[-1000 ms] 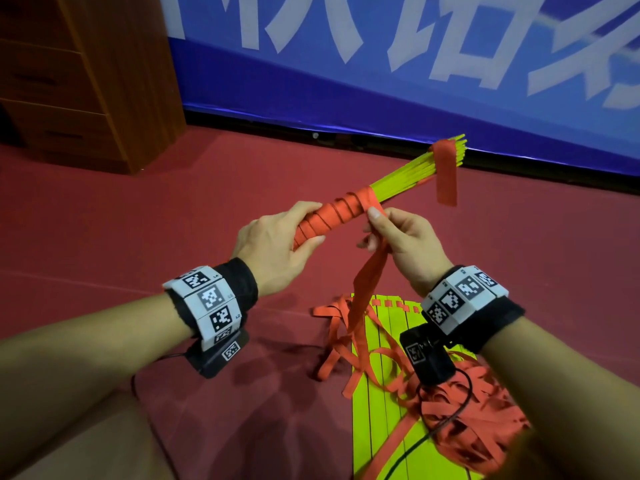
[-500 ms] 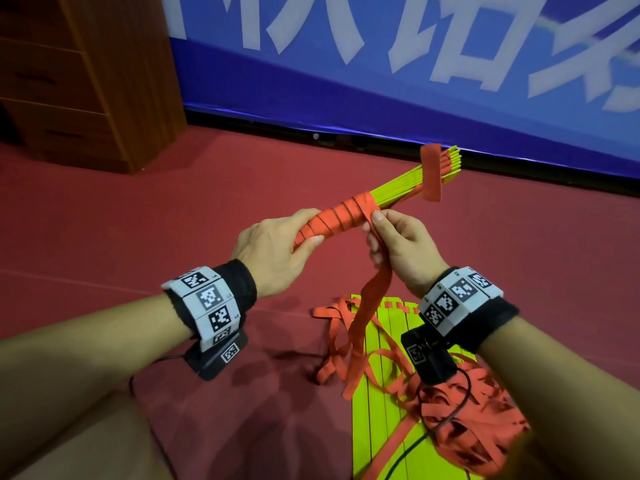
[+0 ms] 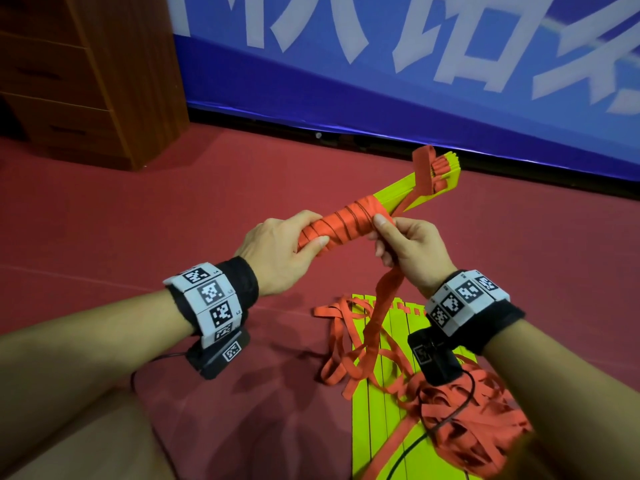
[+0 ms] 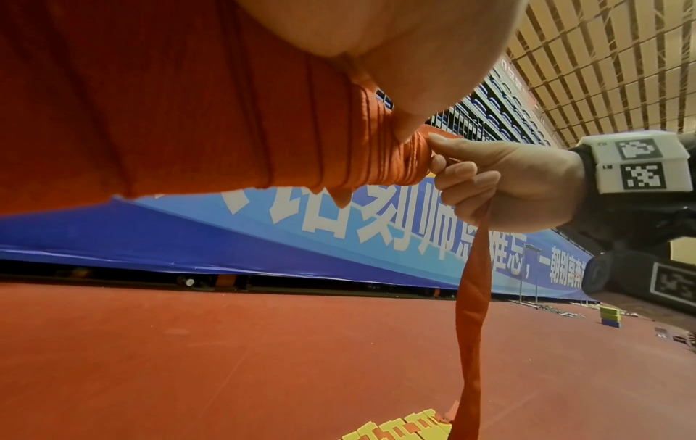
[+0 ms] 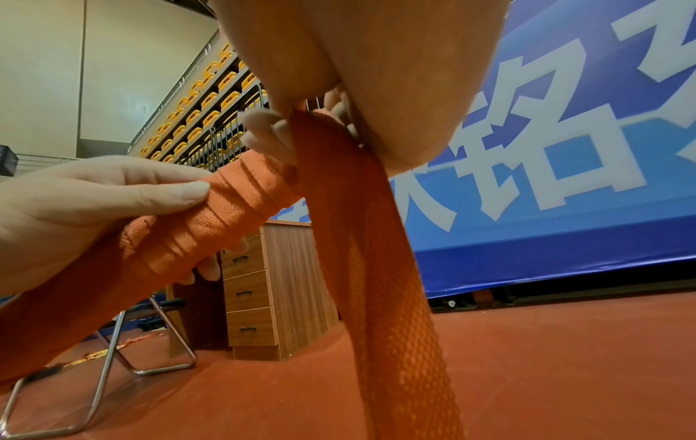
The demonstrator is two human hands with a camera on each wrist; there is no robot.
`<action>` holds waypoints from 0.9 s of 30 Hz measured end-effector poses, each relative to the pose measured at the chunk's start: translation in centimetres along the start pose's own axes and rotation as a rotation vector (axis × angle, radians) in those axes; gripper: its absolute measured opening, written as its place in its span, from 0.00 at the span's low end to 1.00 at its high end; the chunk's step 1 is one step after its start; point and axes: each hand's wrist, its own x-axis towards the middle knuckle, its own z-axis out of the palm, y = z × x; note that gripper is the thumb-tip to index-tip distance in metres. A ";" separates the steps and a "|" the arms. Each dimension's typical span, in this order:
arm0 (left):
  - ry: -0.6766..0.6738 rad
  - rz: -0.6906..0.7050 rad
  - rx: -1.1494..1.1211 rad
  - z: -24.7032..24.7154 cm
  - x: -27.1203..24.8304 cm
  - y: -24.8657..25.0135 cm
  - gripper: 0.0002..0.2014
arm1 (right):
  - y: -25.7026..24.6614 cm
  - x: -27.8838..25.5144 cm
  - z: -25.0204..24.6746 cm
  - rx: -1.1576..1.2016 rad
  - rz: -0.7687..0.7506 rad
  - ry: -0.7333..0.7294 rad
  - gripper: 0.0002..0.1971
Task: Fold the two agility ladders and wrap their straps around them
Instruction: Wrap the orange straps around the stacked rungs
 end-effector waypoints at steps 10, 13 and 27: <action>-0.030 -0.061 -0.272 0.8 0.0 -0.3 0.10 | 0.6 0.6 -0.2 -0.067 0.069 0.079 0.22; -0.040 -0.094 -0.434 0.9 -0.2 0.0 0.09 | 0.6 0.6 -0.3 -0.143 0.110 0.098 0.25; -0.183 -0.192 -0.522 0.4 -0.4 1.1 0.11 | 0.0 0.0 0.8 -0.013 0.147 0.125 0.23</action>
